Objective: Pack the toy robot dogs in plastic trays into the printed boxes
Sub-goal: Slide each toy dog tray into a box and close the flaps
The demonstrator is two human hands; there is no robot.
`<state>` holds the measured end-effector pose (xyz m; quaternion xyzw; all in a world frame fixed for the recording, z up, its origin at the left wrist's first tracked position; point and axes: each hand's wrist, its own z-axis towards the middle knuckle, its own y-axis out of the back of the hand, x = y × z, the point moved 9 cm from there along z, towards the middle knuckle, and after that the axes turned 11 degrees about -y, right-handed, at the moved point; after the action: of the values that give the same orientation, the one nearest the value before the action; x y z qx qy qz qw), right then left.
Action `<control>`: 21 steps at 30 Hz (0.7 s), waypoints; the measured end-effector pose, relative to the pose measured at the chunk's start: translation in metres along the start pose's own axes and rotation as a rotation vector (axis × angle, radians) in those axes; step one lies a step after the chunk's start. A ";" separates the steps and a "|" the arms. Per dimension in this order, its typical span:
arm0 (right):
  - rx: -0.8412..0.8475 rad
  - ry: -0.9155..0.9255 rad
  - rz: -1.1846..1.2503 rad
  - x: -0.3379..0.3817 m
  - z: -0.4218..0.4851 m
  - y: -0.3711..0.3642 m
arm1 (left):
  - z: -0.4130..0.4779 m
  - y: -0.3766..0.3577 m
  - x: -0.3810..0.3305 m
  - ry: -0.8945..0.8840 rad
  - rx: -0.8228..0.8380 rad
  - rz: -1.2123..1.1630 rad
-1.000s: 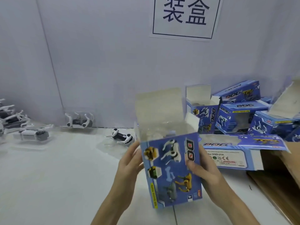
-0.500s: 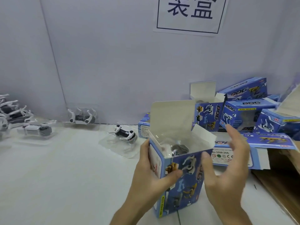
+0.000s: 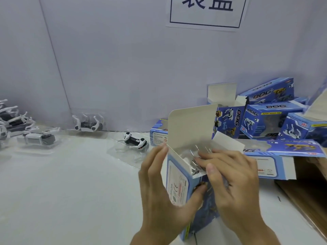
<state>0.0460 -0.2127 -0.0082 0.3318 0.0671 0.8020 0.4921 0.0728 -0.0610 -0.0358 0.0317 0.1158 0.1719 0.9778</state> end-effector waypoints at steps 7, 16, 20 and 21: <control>-0.028 0.005 0.015 0.001 -0.001 0.005 | 0.006 -0.014 -0.016 -0.141 0.156 0.043; -0.333 -0.118 0.071 -0.017 -0.006 0.031 | 0.018 -0.014 -0.015 -0.137 0.186 0.002; -0.210 -0.610 0.508 -0.070 0.006 0.018 | 0.018 -0.017 -0.014 -0.134 0.219 -0.008; -0.113 -0.719 0.662 -0.078 0.008 0.005 | 0.018 -0.018 -0.014 -0.135 0.221 -0.006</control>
<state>0.0707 -0.2822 -0.0362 0.5641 -0.2597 0.7523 0.2201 0.0702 -0.0830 -0.0173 0.1503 0.0681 0.1527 0.9744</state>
